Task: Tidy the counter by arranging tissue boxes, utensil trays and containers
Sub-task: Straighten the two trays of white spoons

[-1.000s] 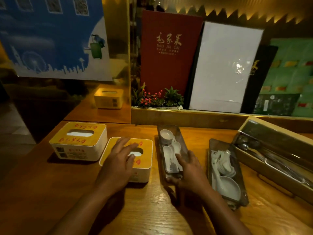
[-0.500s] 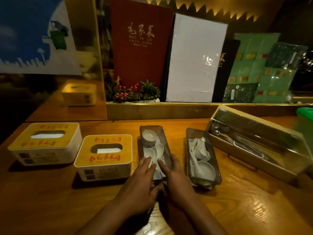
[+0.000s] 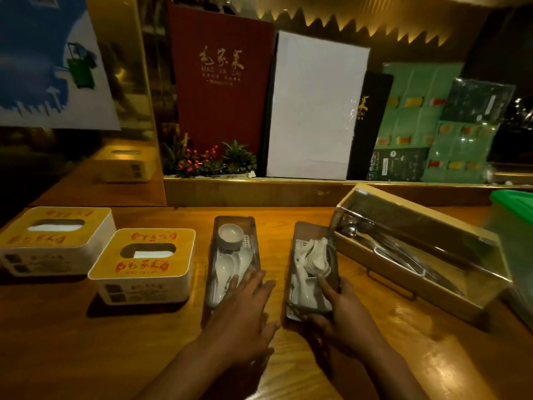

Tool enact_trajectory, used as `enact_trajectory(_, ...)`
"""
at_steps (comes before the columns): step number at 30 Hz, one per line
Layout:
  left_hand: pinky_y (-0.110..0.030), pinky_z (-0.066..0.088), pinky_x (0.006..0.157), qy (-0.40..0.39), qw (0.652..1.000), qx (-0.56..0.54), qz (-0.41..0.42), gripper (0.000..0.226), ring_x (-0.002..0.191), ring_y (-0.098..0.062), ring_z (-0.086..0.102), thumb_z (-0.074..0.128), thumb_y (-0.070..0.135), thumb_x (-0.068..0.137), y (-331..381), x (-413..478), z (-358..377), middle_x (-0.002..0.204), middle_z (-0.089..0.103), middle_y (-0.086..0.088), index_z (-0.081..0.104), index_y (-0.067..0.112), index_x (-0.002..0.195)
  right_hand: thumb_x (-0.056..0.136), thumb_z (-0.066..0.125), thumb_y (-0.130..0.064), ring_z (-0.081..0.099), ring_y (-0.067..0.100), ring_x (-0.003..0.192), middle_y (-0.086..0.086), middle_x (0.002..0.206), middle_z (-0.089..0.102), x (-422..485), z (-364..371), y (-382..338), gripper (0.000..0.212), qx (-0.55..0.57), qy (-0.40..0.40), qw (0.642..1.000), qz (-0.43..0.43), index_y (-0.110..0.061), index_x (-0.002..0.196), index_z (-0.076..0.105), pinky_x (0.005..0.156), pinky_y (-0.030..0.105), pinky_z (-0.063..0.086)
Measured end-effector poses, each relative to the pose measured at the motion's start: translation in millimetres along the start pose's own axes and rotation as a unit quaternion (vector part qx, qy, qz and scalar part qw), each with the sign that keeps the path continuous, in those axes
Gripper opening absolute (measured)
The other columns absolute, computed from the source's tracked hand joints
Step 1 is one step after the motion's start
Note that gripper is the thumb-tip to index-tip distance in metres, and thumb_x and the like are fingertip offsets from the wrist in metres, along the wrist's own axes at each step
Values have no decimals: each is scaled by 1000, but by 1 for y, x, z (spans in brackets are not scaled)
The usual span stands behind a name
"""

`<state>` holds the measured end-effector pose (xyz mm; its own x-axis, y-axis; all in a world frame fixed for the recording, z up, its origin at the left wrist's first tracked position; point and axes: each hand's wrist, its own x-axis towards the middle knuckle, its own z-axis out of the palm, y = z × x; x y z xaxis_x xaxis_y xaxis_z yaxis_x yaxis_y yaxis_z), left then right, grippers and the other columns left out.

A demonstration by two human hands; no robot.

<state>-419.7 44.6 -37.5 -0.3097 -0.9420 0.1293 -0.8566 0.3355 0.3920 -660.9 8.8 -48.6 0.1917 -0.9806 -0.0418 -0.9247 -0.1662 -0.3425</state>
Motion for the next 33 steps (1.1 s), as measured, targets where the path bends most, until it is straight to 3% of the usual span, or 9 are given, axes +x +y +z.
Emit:
enact_trajectory(5, -41, -2, 127, 1, 999, 23, -31, 80, 157, -19, -1, 50, 59, 95, 46, 24, 33, 171, 5, 2, 13, 32, 160, 93, 58, -52, 29, 26, 147, 5, 166, 2, 11, -11, 29, 86, -11, -29, 995, -97, -36, 159, 4, 110, 29, 38)
enact_trajectory(8, -44, 13, 126, -8, 997, 20, -79, 76, 157, -27, 4, 49, 57, 96, 70, 37, 53, 171, 1, 2, 17, 33, 160, 94, 55, -53, 29, 27, 147, 4, 167, -5, 22, -16, 48, 85, 4, -47, 991, -122, -36, 159, 3, 113, 32, 37)
enact_trajectory(12, -35, 30, 119, 26, 992, 12, -122, 65, 155, -24, 15, 49, 47, 100, 93, 52, 66, 171, 6, 1, 25, 30, 158, 91, 48, -57, 38, 30, 141, 4, 167, -8, 34, -18, 70, 86, 18, -49, 986, -157, -36, 159, 0, 108, 37, 43)
enact_trajectory(18, -32, 33, 117, 39, 985, 6, -168, 71, 154, -22, 19, 52, 47, 99, 115, 57, 72, 171, 7, -2, 23, 28, 160, 94, 59, -47, 36, 33, 144, 6, 167, -15, 45, -22, 84, 86, 38, -58, 981, -179, -31, 160, 6, 111, 38, 40)
enact_trajectory(25, -30, 34, 115, 47, 981, 19, -190, 73, 154, -20, 19, 52, 46, 98, 113, 55, 70, 171, 5, -1, 20, 28, 161, 95, 56, -49, 41, 37, 139, 9, 167, -17, 55, -10, 78, 84, 32, -57, 983, -173, -32, 159, 5, 106, 41, 45)
enact_trajectory(33, -34, 39, 115, 86, 976, -7, -202, 75, 149, -18, 29, 60, 41, 90, 104, 55, 72, 168, 22, 4, 29, 31, 158, 95, 54, -51, 46, 48, 130, 16, 166, -19, 51, -8, 62, 83, 28, -78, 985, -154, -30, 159, 5, 104, 45, 46)
